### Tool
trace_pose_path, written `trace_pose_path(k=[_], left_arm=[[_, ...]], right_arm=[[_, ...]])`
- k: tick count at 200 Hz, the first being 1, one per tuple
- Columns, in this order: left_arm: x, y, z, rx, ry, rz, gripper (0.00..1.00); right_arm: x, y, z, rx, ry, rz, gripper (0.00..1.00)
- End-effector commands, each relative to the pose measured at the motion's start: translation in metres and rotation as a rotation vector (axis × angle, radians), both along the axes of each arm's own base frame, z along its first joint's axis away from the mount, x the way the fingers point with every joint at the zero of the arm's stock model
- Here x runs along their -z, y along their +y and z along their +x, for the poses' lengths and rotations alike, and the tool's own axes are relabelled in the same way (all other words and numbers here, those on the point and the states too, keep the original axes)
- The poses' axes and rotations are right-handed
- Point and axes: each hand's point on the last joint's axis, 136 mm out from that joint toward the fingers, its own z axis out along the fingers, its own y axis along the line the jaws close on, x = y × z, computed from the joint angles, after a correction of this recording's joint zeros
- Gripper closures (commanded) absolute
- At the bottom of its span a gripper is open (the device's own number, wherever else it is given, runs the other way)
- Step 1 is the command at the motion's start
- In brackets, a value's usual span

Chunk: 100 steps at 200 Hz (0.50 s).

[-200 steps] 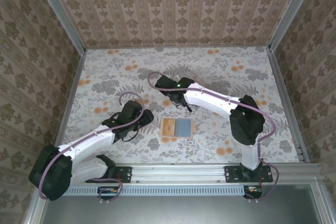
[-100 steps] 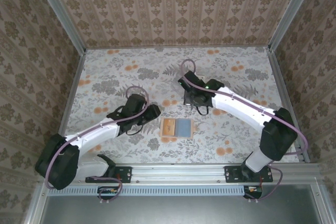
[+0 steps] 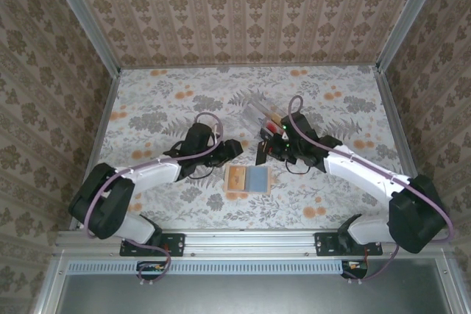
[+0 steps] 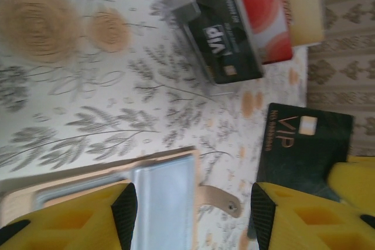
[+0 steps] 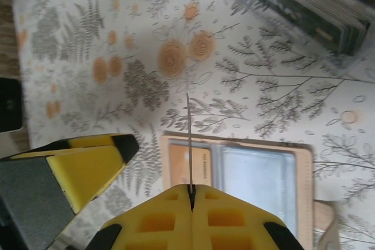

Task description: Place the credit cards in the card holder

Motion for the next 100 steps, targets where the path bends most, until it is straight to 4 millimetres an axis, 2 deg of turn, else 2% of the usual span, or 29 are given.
trace_pose_path(k=[1, 43, 49, 100], left_arm=[[-0.037, -0.025, 0.007, 0.078, -0.047, -0.176, 0.44], [-0.042, -0.037, 0.010, 0.098, -0.035, -0.265, 0.46], [-0.043, -0.039, 0.005, 0.126, -0.024, -0.272, 0.46], [-0.046, -0.041, 0.001, 0.142, -0.030, -0.292, 0.52]], right_arm=[[-0.025, 0.018, -0.001, -0.071, -0.050, 0.179, 0.94], [-0.022, 0.016, -0.001, -0.079, -0.037, 0.254, 0.93], [-0.022, 0.016, 0.000, -0.078, -0.038, 0.263, 0.93], [-0.023, 0.022, 0.006, -0.086, -0.034, 0.336, 0.93]])
